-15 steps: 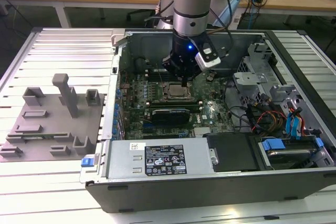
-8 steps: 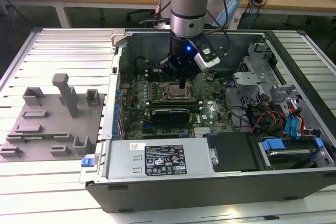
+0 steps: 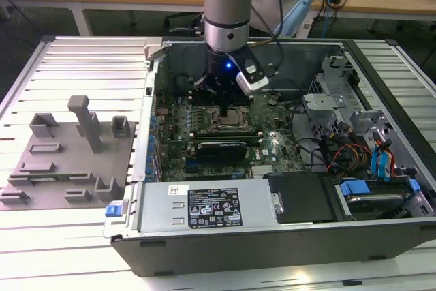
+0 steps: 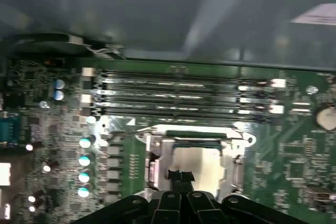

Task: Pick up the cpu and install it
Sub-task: 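Close the cpu cover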

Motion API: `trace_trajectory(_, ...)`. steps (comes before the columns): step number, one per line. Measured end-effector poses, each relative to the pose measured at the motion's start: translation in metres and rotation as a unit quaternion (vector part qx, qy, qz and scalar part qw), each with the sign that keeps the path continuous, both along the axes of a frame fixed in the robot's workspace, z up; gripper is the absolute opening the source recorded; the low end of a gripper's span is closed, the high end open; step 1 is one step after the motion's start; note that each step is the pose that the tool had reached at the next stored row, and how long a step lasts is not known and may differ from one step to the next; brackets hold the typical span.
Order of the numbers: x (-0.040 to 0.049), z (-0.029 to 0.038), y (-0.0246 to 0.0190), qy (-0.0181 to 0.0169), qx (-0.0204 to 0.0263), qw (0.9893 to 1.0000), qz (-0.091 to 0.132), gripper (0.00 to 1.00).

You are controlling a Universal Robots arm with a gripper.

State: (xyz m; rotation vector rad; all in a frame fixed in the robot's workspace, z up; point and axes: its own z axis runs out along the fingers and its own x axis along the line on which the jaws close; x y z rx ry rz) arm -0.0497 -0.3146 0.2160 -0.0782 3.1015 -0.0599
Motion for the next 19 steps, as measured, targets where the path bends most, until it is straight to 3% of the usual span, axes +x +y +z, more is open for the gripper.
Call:
trace_trajectory(10, -0.0129, -0.0096, 0.0000, 0.0000, 0.0001, 1.0000, 0.000, 0.11)
trace_trajectory(19, -0.0130, -0.0111, 0.0000, 0.0000, 0.0004, 1.0000, 0.000, 0.11)
